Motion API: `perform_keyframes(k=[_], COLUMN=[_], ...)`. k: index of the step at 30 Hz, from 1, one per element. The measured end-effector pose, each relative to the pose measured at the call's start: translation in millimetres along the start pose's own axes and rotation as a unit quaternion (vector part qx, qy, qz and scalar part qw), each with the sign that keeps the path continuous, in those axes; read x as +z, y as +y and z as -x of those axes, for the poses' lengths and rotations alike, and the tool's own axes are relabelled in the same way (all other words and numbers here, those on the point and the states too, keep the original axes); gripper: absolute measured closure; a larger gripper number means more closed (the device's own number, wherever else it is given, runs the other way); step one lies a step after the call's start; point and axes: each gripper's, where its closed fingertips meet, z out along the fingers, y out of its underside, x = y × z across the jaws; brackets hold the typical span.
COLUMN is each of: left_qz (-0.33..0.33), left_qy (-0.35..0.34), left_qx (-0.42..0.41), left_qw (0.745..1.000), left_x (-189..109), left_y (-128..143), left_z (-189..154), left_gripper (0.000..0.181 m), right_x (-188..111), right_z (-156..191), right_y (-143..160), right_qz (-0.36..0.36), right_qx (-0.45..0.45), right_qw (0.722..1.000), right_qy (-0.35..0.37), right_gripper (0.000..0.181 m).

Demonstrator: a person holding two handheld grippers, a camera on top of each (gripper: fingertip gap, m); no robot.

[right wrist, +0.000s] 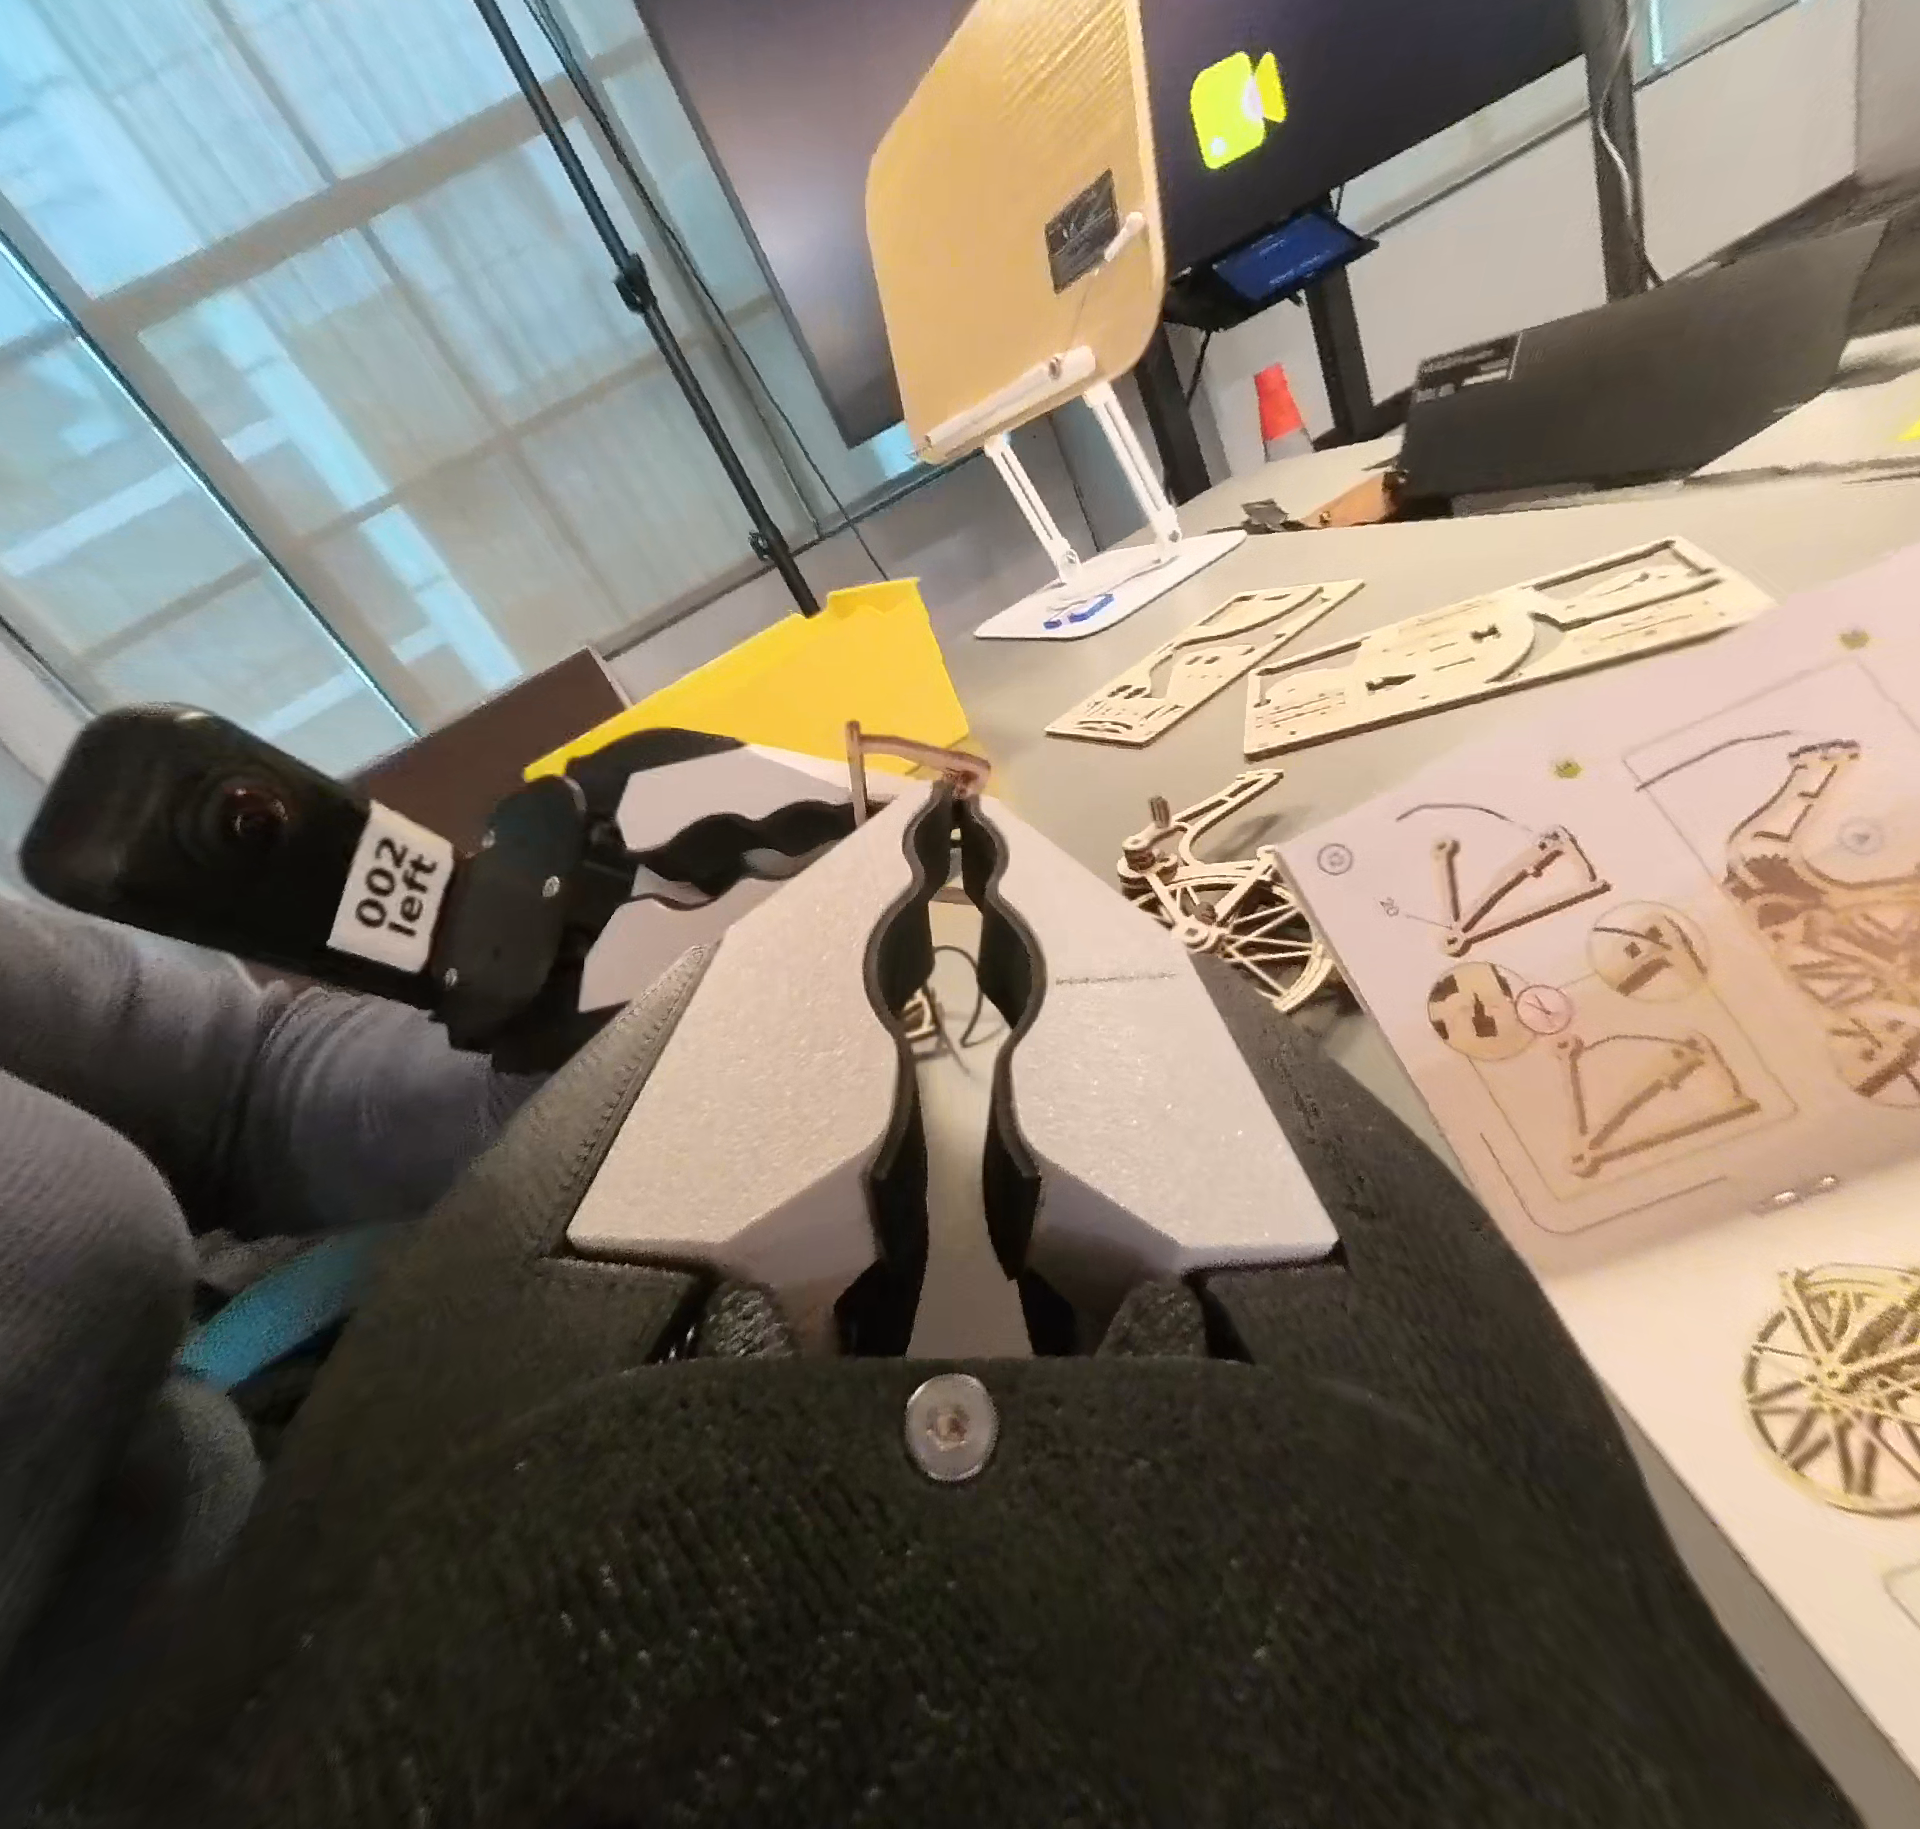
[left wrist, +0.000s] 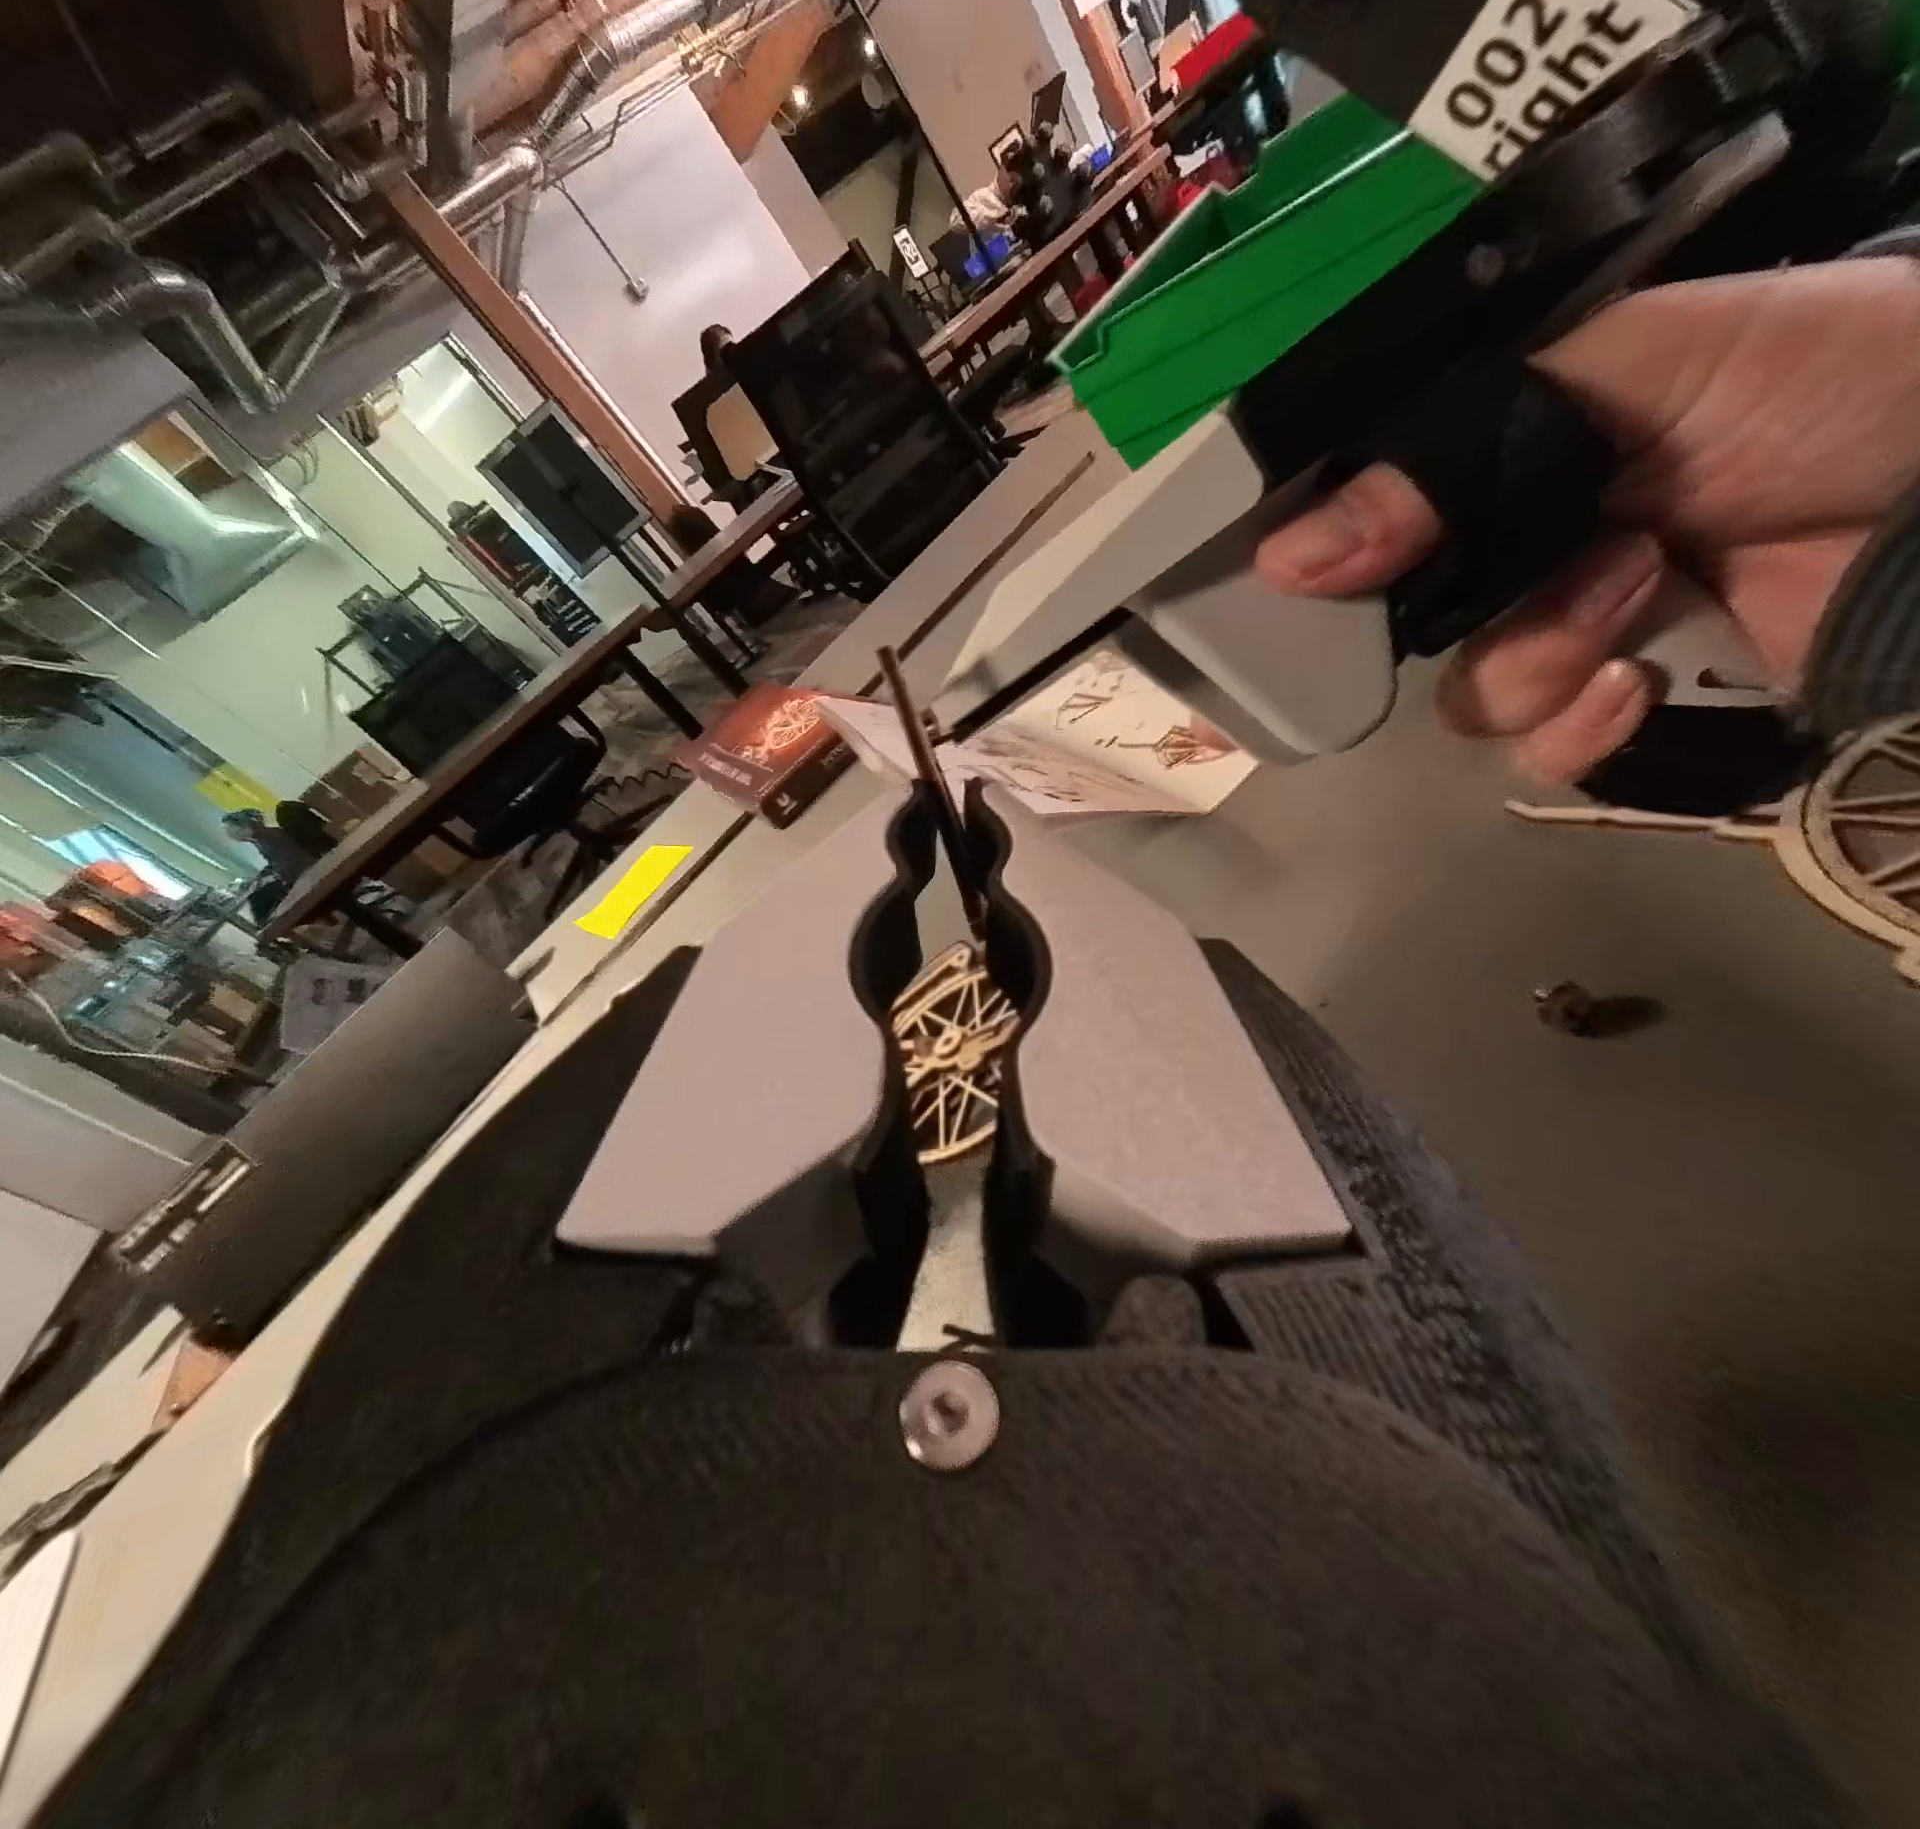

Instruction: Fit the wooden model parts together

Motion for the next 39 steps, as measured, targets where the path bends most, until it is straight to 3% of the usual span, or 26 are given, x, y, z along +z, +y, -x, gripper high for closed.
perform_keyframes(k=[3, 6, 8, 16, 20, 21, 23, 26, 31, 39], left_qz=[-0.016, -0.019, -0.005, 0.005, -0.005, -0.011, -0.021, -0.003, -0.006, -0.060], left_qy=[0.004, 0.012, 0.014, 0.011, 0.016, 0.013, 0.005, -0.006, -0.027, -0.118], left_qx=[0.003, 0.030, 0.043, 0.026, -0.018, -0.022, -0.009, 0.035, 0.040, 0.193], left_qw=[1.000, 0.999, 0.999, 1.000, 1.000, 1.000, 1.000, 0.999, 0.999, 0.972], left_x=[-2, -4, -3, -2, 3, 1, -2, 1, 1, -18], left_y=[-3, -3, 2, 4, 4, 1, -4, -1, -2, -33], left_z=[0, -5, -6, -6, -2, -1, -2, -4, 2, 15], left_gripper=[0.178, 0.177, 0.177, 0.178, 0.178, 0.178, 0.177, 0.178, 0.178, 0.179], right_x=[-2, -5, -4, -3, -1, -1, -2, -3, -1, -5], right_z=[5, 5, -1, -4, -2, 1, 4, -4, 1, 36], right_y=[0, 3, 8, 8, 1, -1, -2, 2, -3, -19], right_qz=[0.011, 0.023, 0.029, 0.039, 0.040, 0.033, 0.009, -0.012, -0.008, -0.070], right_qx=[0.015, 0.088, 0.097, 0.018, -0.134, -0.134, -0.012, 0.129, 0.023, -0.027], right_qw=[1.000, 0.993, 0.993, 0.999, 0.988, 0.989, 1.000, 0.990, 1.000, 0.988], right_qy=[-0.024, -0.072, -0.059, -0.010, 0.063, 0.057, -0.006, -0.048, -0.016, -0.133], right_gripper=[0.181, 0.181, 0.181, 0.181, 0.181, 0.181, 0.181, 0.181, 0.181, 0.181])
